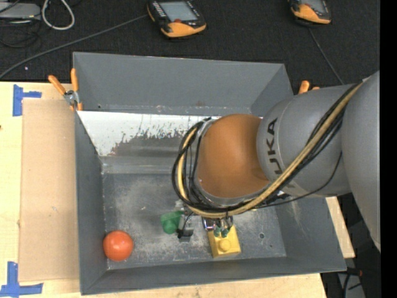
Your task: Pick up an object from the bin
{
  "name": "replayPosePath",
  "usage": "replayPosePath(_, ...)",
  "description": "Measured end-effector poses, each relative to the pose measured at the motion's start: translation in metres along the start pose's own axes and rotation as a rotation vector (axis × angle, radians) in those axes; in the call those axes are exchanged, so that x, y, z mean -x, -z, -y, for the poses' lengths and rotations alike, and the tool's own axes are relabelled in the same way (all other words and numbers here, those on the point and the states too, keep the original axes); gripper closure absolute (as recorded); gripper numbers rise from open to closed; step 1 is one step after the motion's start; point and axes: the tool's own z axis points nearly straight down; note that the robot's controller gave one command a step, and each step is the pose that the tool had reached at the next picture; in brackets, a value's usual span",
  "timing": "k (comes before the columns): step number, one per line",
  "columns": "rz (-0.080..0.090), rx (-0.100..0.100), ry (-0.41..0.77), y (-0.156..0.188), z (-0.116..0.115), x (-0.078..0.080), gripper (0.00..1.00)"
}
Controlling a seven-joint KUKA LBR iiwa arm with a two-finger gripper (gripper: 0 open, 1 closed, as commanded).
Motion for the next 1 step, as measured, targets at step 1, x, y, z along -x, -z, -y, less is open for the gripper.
replayPosePath(1,-0.003,0.0,-0.002,0.0225,0.0002,-0.0007,1.0)
